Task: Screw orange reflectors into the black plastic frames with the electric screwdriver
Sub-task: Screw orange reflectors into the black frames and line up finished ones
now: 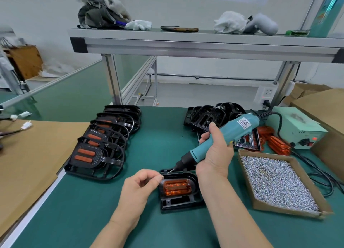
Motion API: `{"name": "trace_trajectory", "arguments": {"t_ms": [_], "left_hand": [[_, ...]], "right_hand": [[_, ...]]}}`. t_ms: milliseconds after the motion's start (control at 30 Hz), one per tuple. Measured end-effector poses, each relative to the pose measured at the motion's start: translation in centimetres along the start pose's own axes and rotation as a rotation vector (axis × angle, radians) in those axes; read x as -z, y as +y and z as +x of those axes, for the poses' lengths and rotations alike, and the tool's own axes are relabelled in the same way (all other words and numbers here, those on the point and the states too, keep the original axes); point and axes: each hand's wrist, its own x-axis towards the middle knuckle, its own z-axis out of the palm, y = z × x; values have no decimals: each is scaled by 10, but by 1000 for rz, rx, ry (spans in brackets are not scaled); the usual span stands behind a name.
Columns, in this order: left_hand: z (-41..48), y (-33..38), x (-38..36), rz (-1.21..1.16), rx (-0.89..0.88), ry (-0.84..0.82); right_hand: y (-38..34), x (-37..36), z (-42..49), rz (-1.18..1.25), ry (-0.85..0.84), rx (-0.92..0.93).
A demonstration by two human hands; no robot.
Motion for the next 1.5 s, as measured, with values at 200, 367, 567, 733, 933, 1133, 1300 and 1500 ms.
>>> {"name": "trace_trajectory", "arguments": {"t_ms": [200,367,567,733,933,1133,1300,1500], "left_hand": [[0,0,0,-32,9,7],[1,0,1,-29,20,19],[1,0,0,-6,25,31],[0,0,-3,40,30,32],[0,3,-3,19,23,44],[1,3,-1,-45,52,76],[0,3,-2,-42,51,82],[0,3,-1,-51,50,77]], "right_hand": [[12,-3,-4,-39,26,-35],[16,-3,-3,-54,25,-47],[18,-2,-1,-61,39,-53],[24,-1,-6,-63,47,-57],[9,-4,4,-31,77,-31],[14,-3,0,-52,59,-44],[20,-1,-2,-52,70,-71],[20,-1,-1,-51,80,-74]]}}
